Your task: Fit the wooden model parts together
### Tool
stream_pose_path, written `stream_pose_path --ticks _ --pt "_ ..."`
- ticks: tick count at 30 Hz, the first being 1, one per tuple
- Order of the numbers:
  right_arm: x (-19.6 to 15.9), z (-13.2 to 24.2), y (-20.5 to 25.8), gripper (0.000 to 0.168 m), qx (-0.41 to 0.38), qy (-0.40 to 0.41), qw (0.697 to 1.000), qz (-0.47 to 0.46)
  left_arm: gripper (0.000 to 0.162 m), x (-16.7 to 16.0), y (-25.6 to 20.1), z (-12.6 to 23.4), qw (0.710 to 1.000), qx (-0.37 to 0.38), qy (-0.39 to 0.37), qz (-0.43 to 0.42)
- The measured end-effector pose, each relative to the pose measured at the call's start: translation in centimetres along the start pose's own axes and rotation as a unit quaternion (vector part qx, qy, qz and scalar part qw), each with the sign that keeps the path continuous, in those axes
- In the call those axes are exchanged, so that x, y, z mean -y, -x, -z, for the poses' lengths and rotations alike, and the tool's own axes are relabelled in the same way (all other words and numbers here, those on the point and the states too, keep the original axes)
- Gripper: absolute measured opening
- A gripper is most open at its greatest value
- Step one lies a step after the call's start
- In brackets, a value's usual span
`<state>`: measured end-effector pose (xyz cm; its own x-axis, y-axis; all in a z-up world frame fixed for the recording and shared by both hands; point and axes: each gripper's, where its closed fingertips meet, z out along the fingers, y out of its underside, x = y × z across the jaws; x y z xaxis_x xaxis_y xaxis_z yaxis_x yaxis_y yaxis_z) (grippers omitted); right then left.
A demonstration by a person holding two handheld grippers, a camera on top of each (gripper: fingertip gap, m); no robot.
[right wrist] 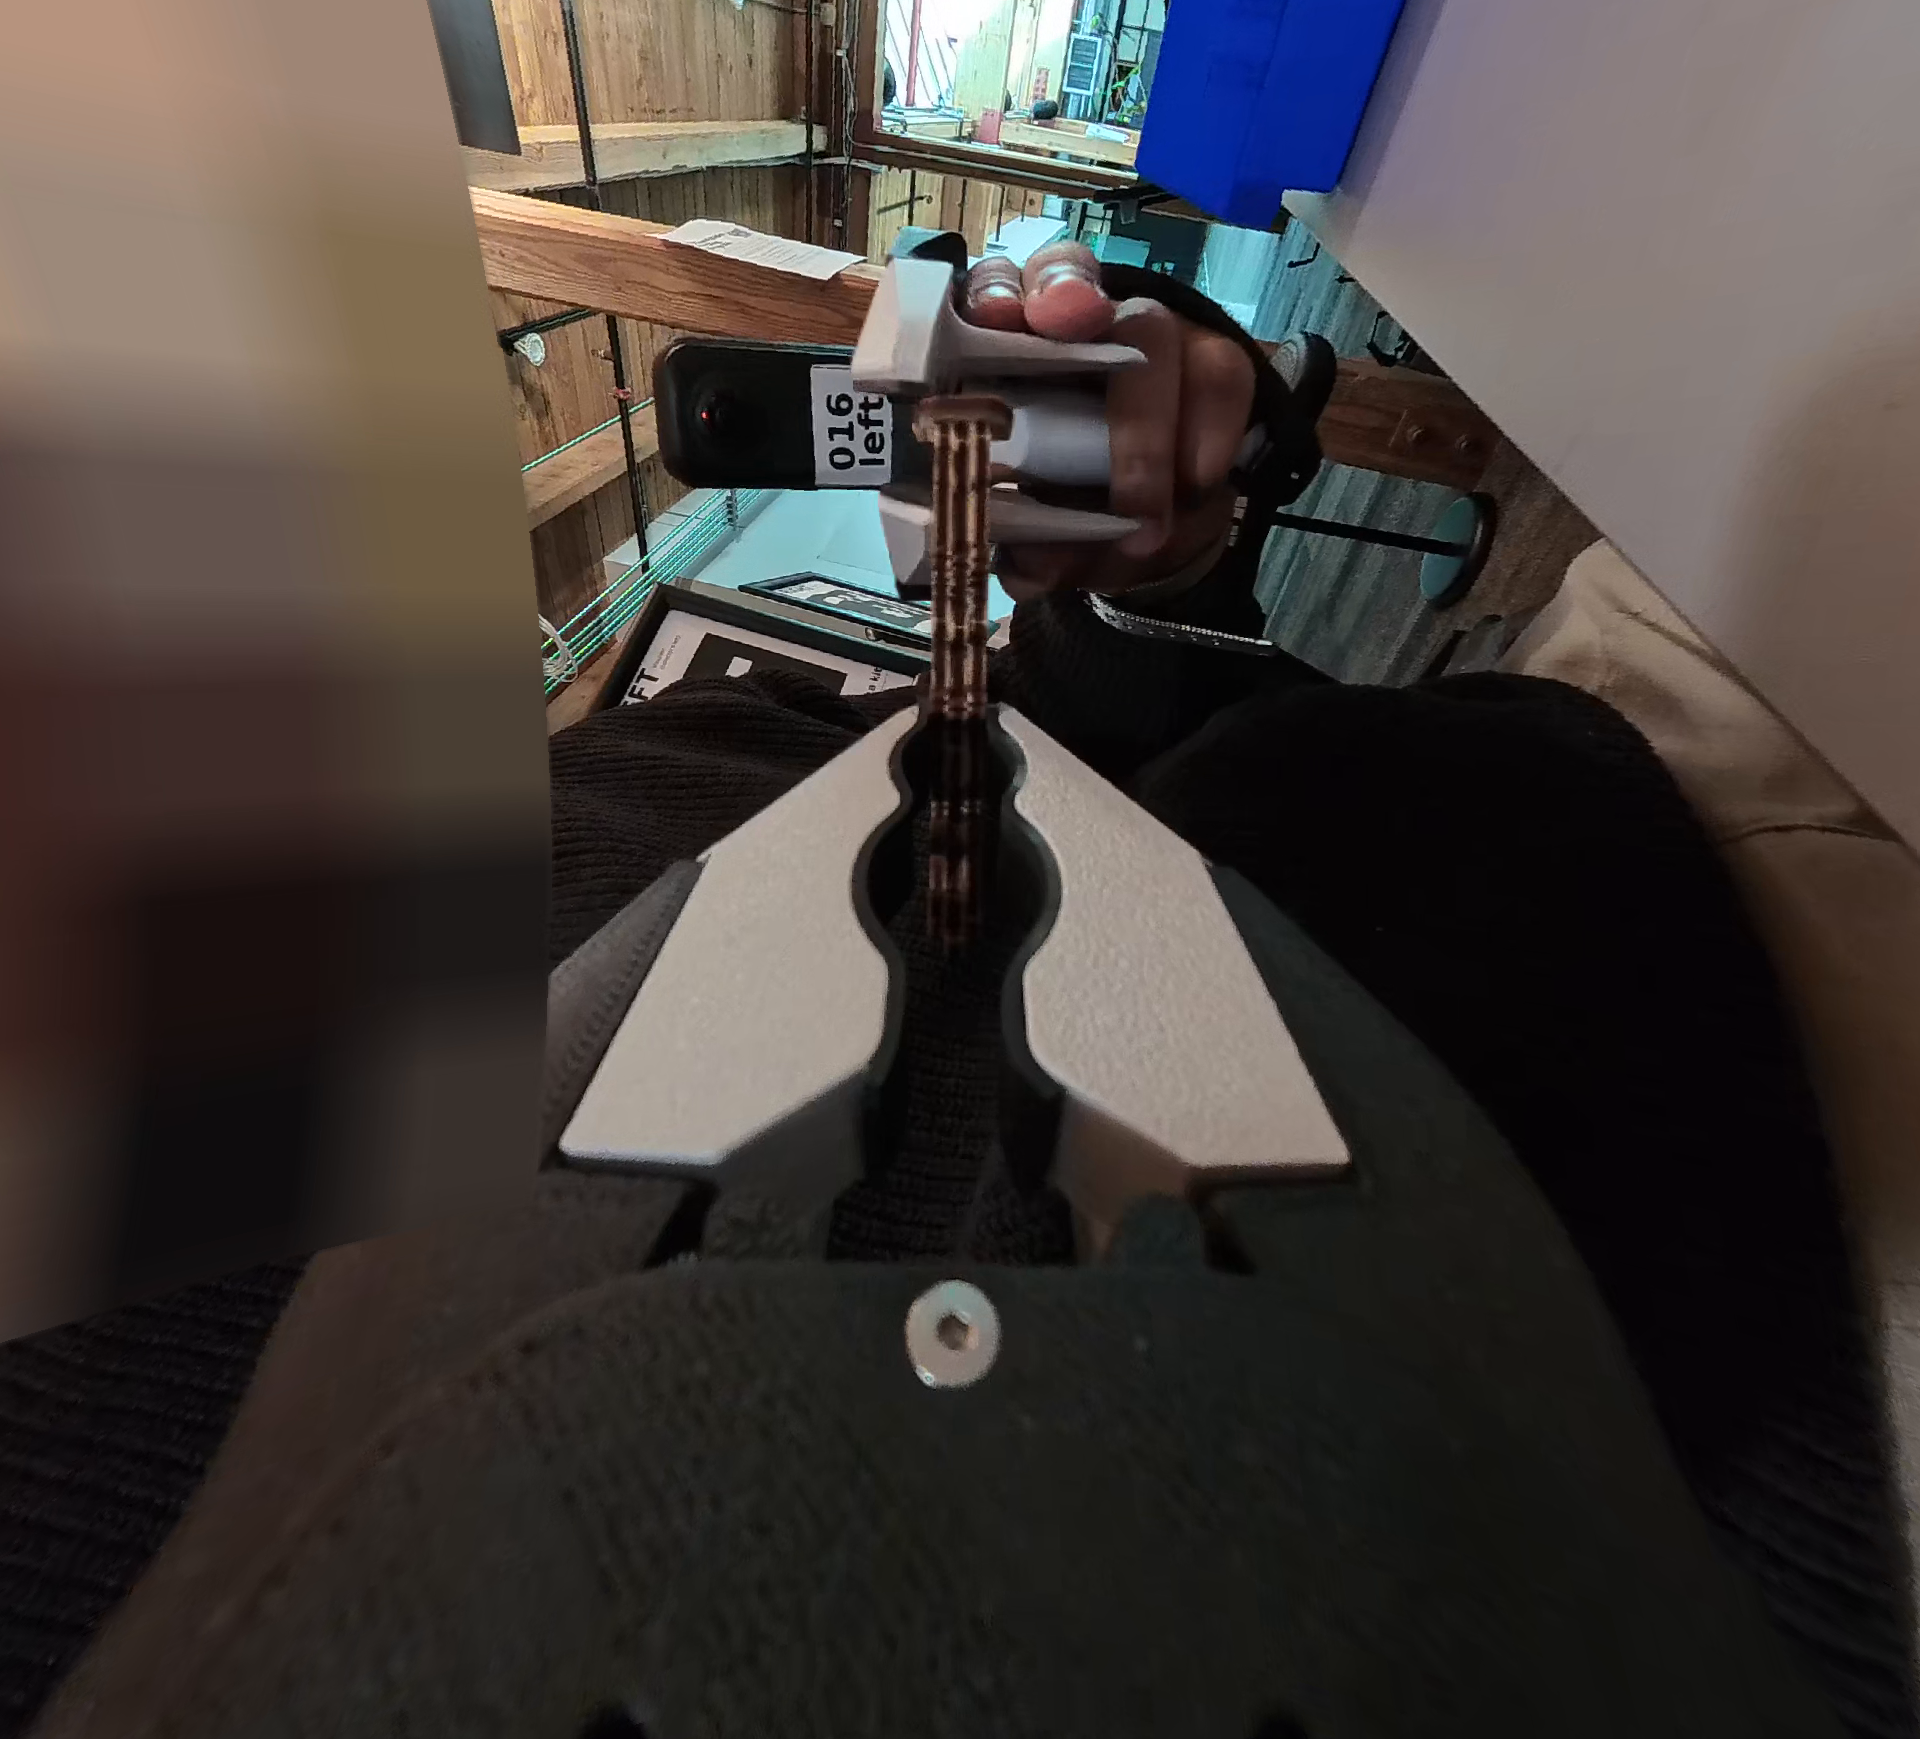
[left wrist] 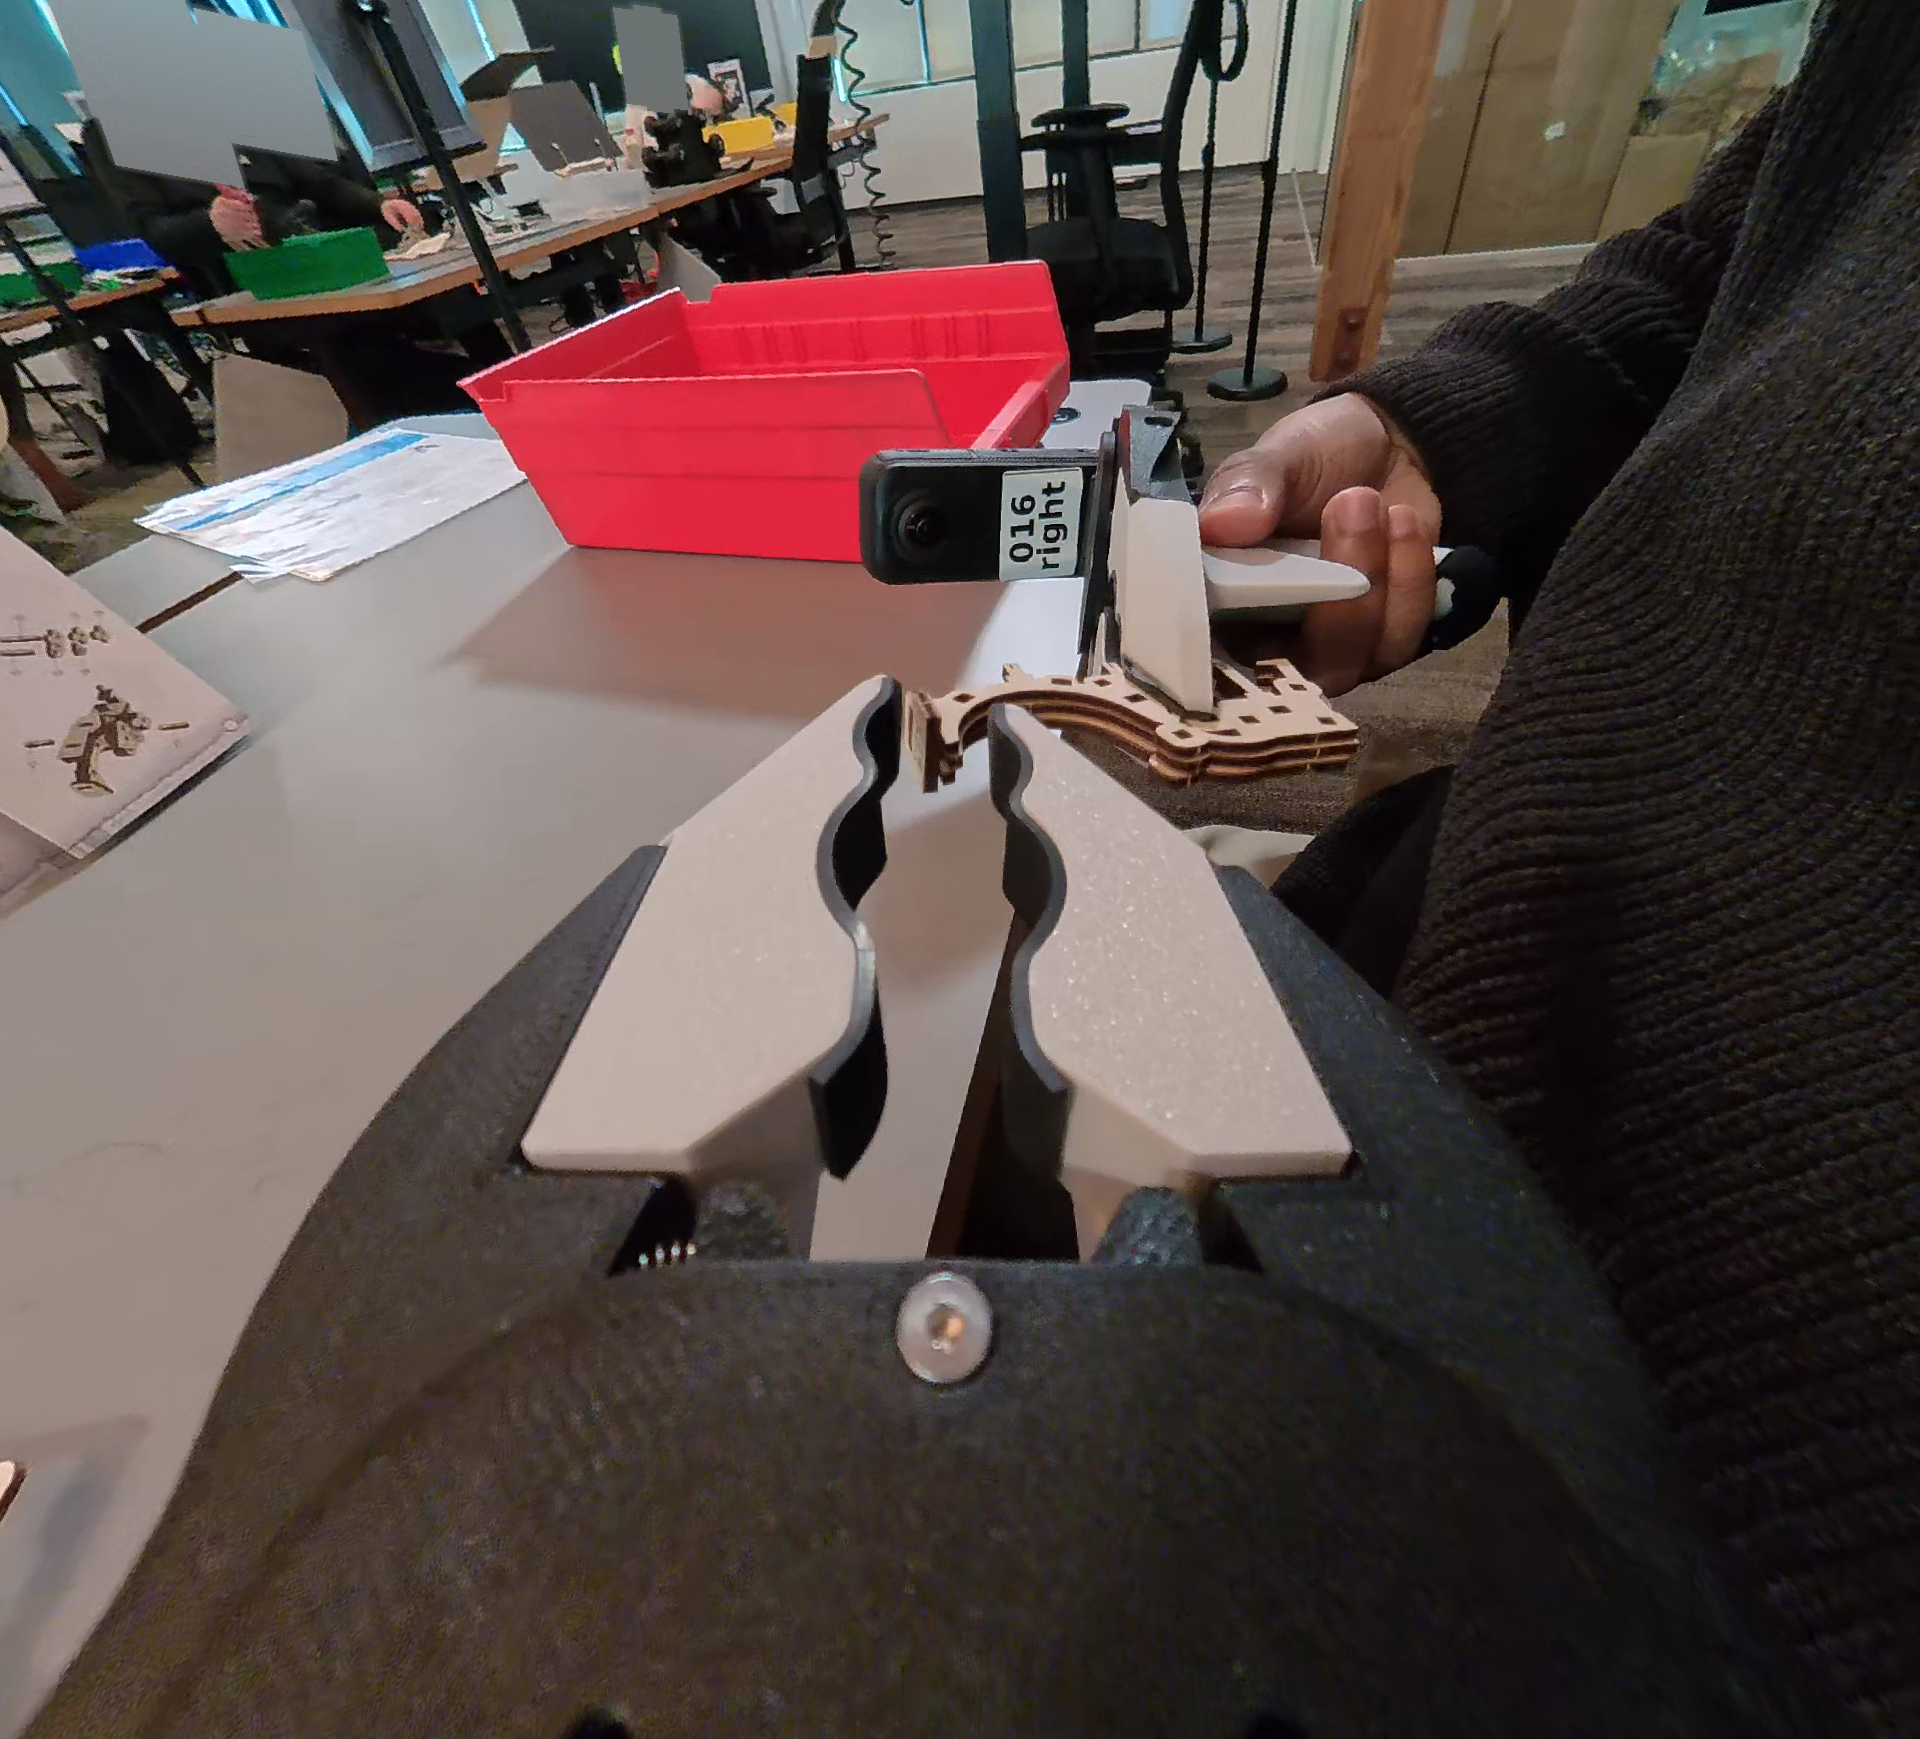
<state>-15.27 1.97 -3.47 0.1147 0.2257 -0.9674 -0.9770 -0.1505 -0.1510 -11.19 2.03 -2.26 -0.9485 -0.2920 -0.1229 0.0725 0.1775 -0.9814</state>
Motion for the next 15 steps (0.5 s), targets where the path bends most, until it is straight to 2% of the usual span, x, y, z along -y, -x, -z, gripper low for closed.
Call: stream_pose_path --ticks 3,15 --pt "-0.07 -0.07 0.04 0.007 0.001 0.002 1.0 0.0 0.01 -0.12 -0.01 -0.02 1.0 0.001 0.004 -0.003" --pt "-0.12 -0.07 0.23 0.007 0.005 0.003 1.0 0.001 0.01 -0.24 -0.08 -0.02 1.0 -0.006 0.006 0.003"
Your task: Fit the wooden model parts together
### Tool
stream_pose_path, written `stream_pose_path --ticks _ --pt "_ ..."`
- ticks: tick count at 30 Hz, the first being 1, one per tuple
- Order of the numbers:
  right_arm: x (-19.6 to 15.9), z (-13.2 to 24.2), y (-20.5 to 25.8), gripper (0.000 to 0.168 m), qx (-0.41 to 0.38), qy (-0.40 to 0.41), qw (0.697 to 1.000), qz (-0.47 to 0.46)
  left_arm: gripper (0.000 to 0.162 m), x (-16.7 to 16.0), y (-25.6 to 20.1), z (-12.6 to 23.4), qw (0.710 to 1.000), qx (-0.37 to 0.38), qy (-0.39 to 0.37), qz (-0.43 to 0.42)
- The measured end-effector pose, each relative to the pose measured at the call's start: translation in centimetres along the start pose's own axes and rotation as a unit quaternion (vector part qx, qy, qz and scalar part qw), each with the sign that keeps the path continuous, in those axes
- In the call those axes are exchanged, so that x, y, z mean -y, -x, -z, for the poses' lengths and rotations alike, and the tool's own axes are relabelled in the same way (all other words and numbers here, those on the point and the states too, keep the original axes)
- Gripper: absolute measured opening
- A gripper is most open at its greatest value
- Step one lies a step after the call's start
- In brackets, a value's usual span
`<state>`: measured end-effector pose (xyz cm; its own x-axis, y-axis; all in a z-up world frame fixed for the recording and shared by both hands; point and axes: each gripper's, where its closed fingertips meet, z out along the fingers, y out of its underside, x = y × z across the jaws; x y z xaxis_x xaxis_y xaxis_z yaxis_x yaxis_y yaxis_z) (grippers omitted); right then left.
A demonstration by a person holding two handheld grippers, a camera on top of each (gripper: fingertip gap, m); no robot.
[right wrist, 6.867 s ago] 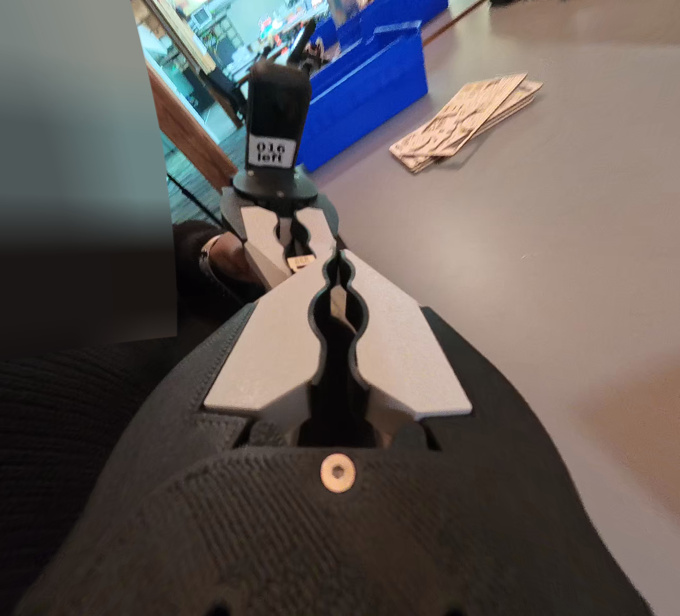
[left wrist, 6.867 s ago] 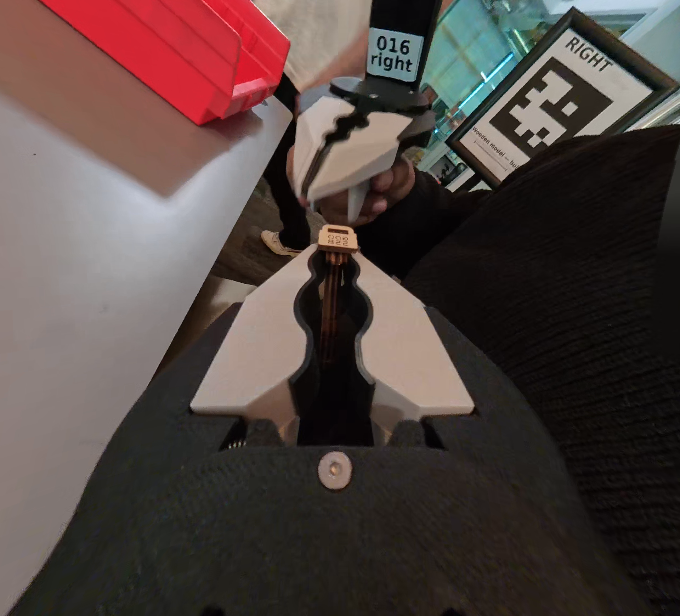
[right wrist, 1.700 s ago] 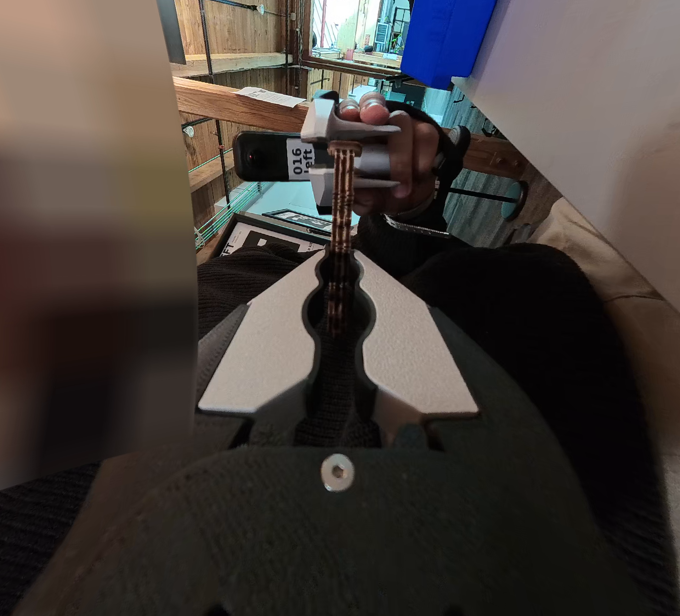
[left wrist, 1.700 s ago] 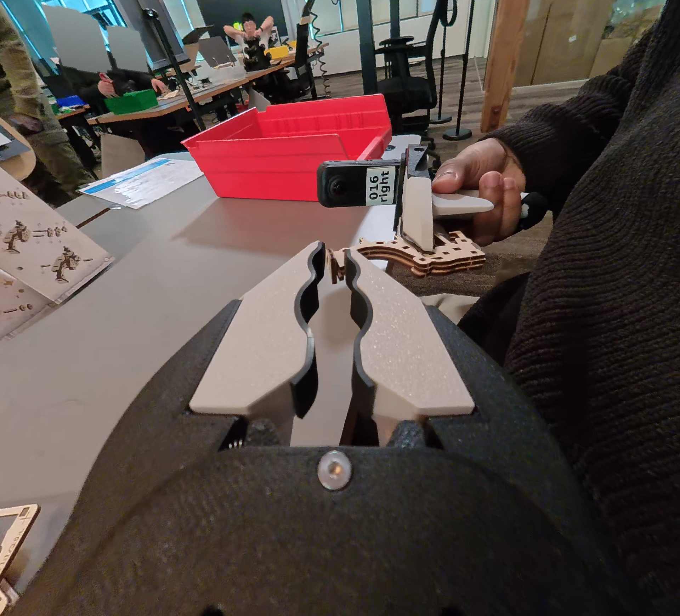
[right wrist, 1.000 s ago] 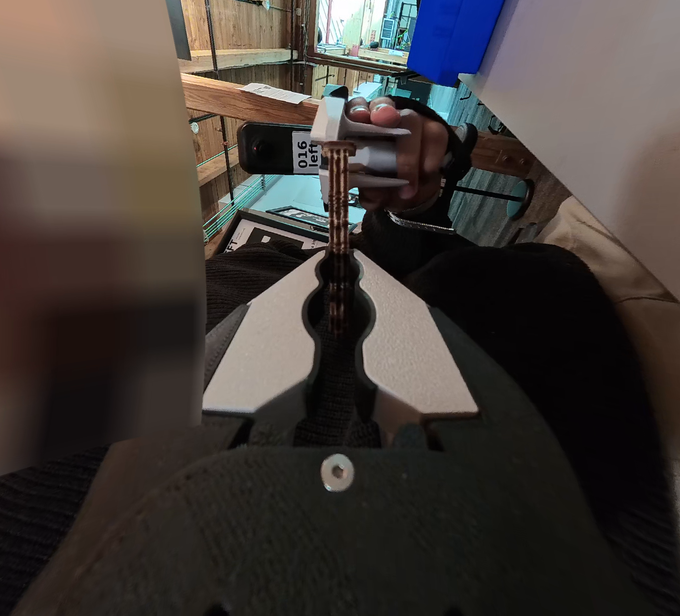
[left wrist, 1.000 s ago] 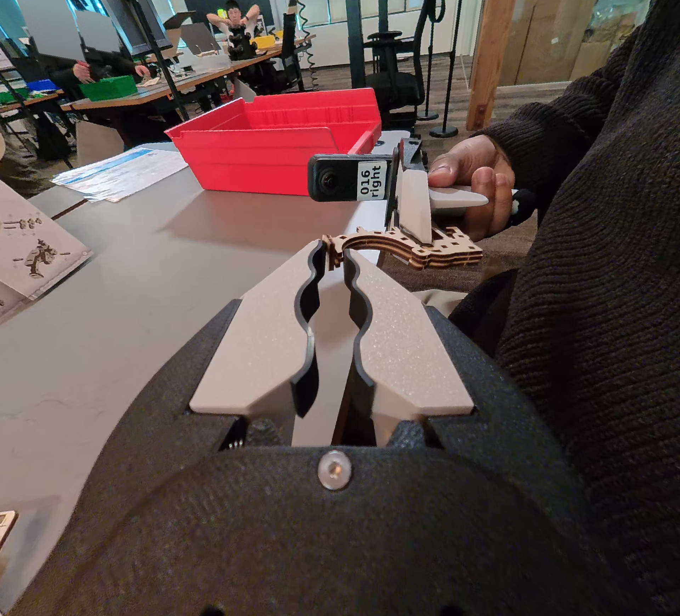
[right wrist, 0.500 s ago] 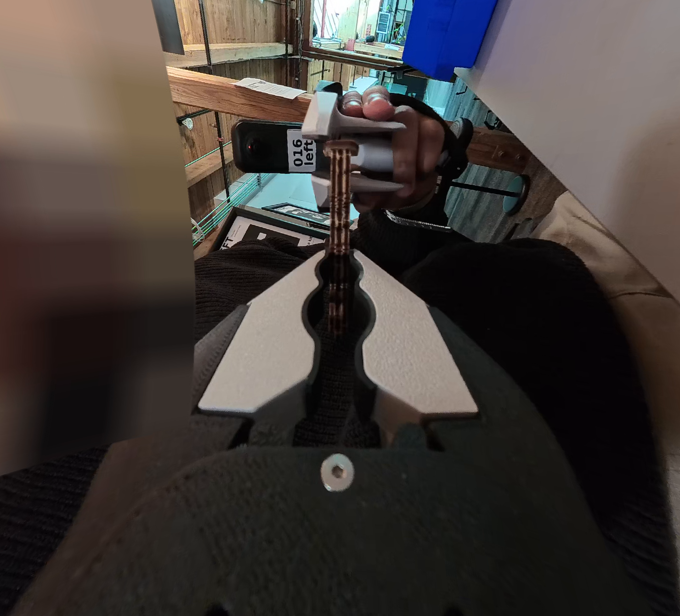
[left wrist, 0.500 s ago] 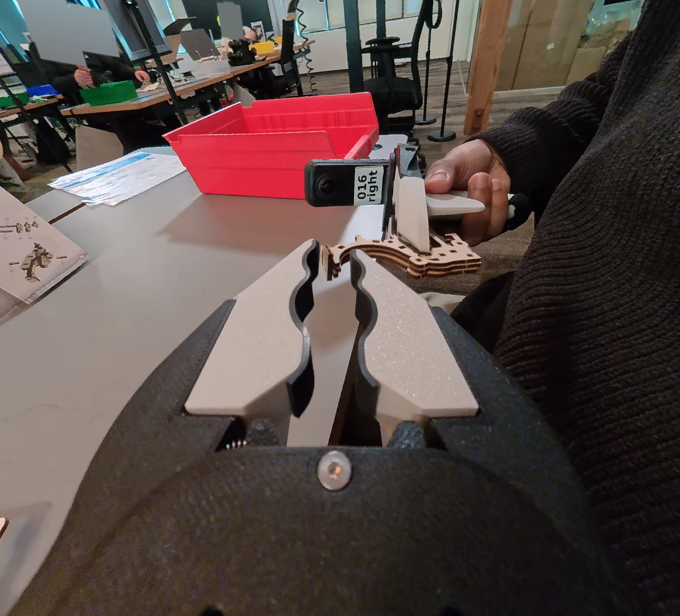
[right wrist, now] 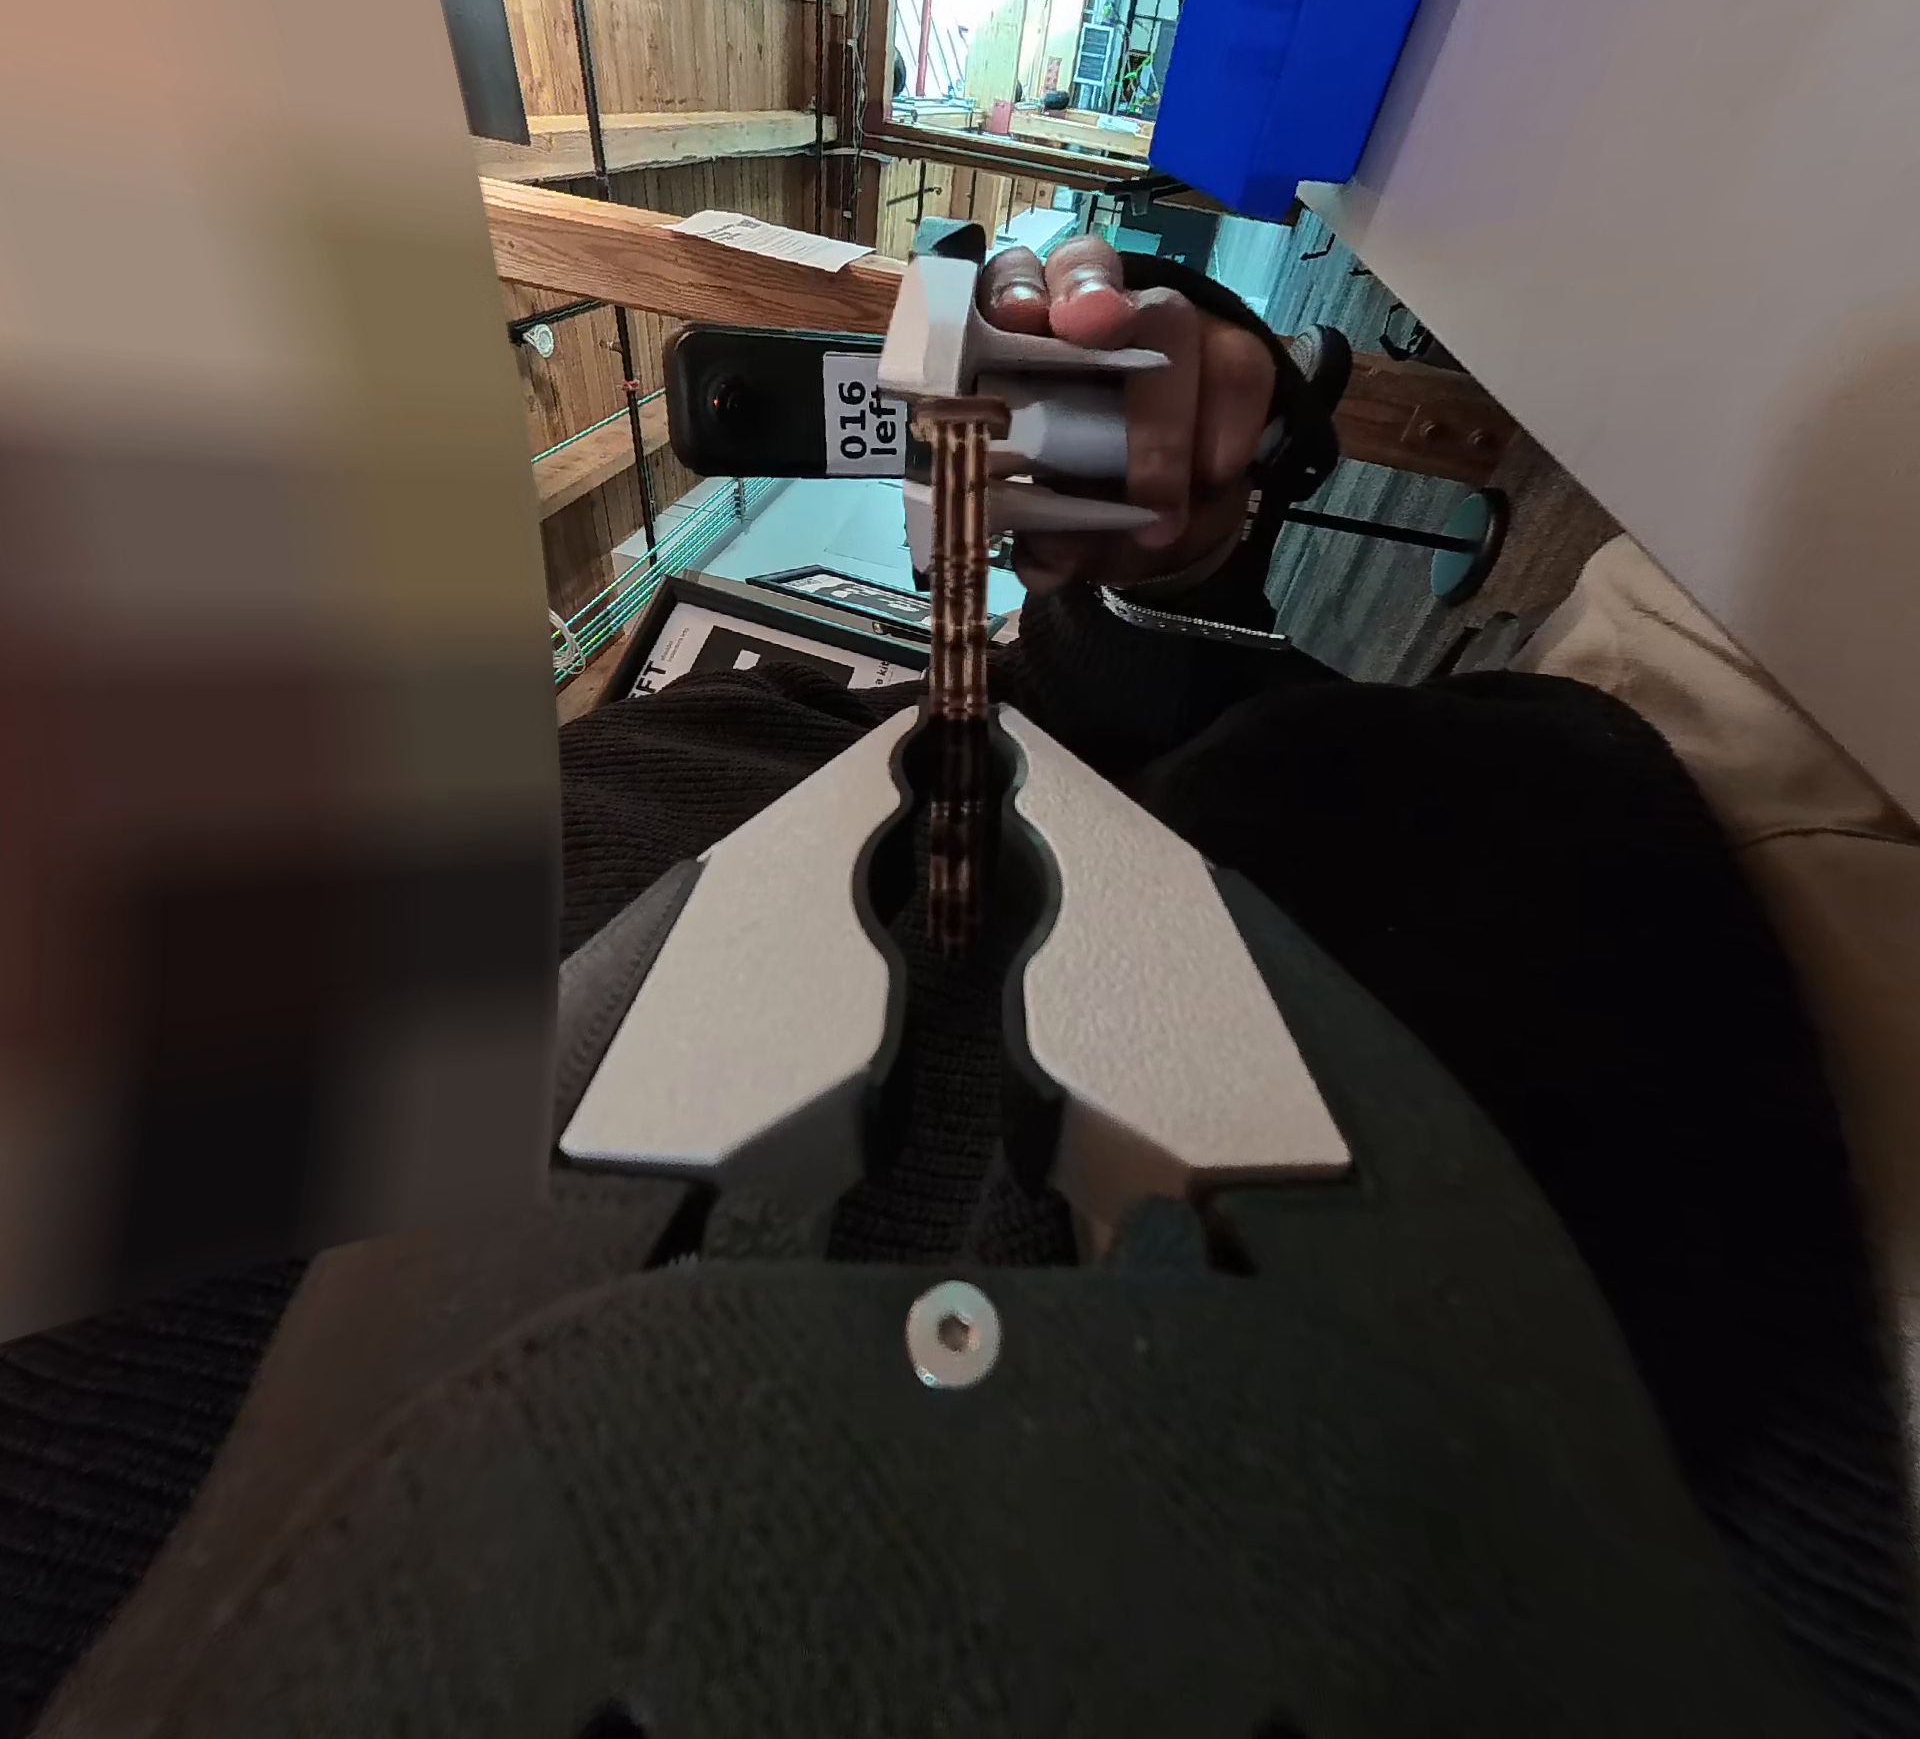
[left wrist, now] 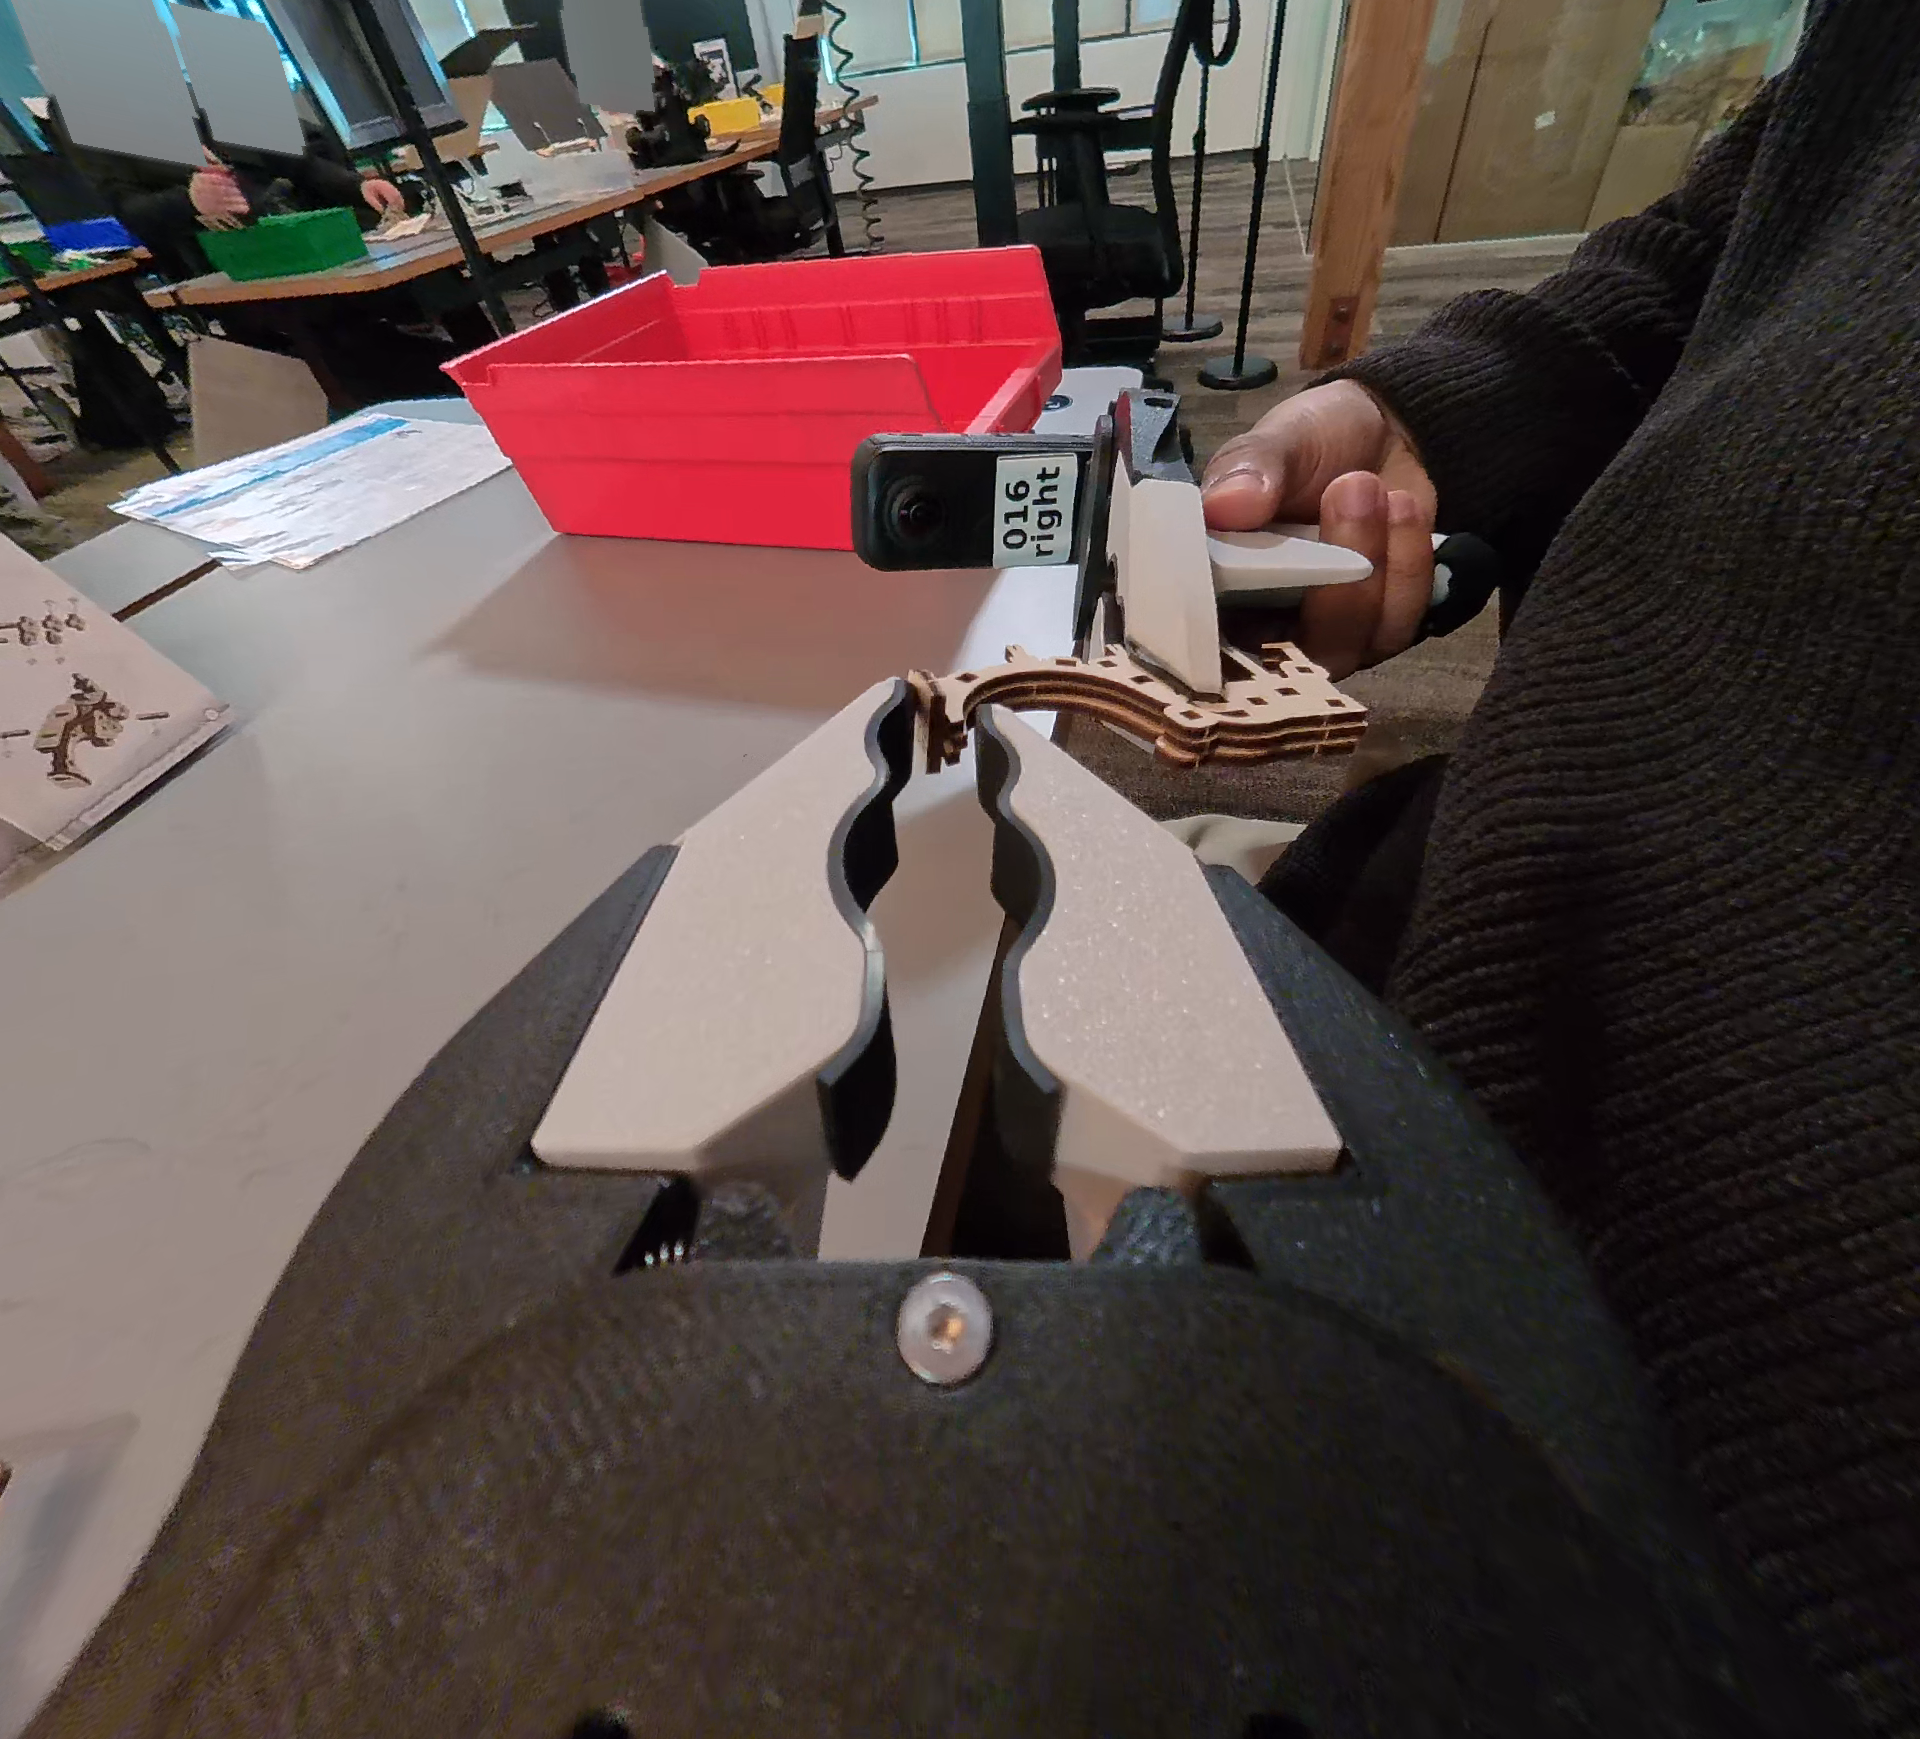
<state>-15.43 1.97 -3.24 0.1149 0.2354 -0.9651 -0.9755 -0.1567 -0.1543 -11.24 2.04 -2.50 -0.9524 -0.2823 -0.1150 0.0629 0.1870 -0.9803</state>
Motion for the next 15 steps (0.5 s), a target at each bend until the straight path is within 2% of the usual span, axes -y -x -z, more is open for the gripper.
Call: stream_pose_path --ticks 13,14,15 --pt "0.25 0.18 0.12 0.007 0.007 -0.006 1.0 0.001 0.01 0.05 0.18 -0.15 1.0 0.007 0.001 0.013" --pt "0.38 0.27 0.18 0.007 0.01 -0.01 1.0 0.001 0.012 0.15 0.4 -0.12 1.0 0.016 -0.005 0.011" --pt "0.56 0.39 0.21 0.007 0.011 -0.014 1.0 0.003 0.026 0.25 0.62 -0.08 1.0 0.025 -0.011 0.008"
